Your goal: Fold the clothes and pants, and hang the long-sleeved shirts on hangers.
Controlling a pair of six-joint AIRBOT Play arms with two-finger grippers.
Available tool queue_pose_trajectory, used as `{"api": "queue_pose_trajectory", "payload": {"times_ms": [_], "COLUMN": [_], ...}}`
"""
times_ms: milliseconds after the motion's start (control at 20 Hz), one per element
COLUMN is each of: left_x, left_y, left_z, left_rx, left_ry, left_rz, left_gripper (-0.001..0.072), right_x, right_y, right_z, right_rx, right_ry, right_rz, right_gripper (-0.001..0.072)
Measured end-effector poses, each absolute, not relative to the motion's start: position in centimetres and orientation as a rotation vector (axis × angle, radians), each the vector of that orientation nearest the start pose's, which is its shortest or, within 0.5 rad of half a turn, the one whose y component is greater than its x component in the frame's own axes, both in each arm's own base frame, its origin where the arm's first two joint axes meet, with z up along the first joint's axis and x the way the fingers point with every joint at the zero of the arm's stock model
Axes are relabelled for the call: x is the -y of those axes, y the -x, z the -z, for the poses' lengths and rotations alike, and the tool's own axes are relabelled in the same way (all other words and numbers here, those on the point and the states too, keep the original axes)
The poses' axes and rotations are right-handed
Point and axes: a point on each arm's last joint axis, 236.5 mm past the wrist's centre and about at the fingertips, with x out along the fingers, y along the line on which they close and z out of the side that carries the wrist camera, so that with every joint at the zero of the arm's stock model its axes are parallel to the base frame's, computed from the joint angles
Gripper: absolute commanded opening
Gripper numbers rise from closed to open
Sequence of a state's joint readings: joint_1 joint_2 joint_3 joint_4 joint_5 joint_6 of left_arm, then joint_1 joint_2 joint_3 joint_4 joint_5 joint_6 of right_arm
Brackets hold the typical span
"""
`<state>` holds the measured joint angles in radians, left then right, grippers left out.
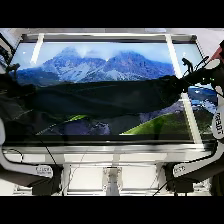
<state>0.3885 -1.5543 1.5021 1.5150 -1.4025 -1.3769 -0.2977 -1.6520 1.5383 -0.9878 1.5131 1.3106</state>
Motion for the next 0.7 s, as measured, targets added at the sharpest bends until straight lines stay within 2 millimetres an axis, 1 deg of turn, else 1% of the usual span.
{"api": "queue_pose_trajectory", "payload": {"times_ms": [100, 200, 250, 350, 450, 550, 600, 700], "left_x": [-15.0, -15.7, -16.1, -17.0, -17.1, -16.2, -15.4, -12.9], "left_y": [-35.0, -31.2, -29.5, -27.4, -26.5, -26.8, -27.2, -28.8], "left_z": [-0.3, 0.0, 0.1, -0.2, -1.2, -2.5, -3.2, -5.0], "left_rx": [-1.449, -1.466, -1.467, -1.456, -1.426, -1.396, -1.388, -1.363], "left_ry": [0.175, 0.188, 0.196, 0.201, 0.189, 0.144, 0.115, 0.033], "left_rz": [-0.164, -0.199, -0.221, -0.262, -0.282, -0.264, -0.237, -0.162], "left_gripper": [0.0022, 0.0022, 0.0022, 0.0022, 0.0022, 0.0021, 0.0021, 0.0021], "right_x": [-1.2, -1.9, -2.2, -2.9, -3.4, -3.6, -3.8, -4.1], "right_y": [-40.1, -37.5, -36.3, -33.9, -32.3, -31.4, -31.3, -31.3], "right_z": [-0.9, -0.6, -0.4, 0.0, 0.2, 0.1, 0.0, -0.5], "right_rx": [-1.440, -1.458, -1.458, -1.465, -1.453, -1.437, -1.422, -1.393], "right_ry": [-0.499, -0.490, -0.487, -0.483, -0.475, -0.465, -0.464, -0.472], "right_rz": [-0.392, -0.406, -0.407, -0.412, -0.409, -0.408, -0.407, -0.412], "right_gripper": [0.0330, 0.0331, 0.0331, 0.0331, 0.0331, 0.0331, 0.0331, 0.0331]}}
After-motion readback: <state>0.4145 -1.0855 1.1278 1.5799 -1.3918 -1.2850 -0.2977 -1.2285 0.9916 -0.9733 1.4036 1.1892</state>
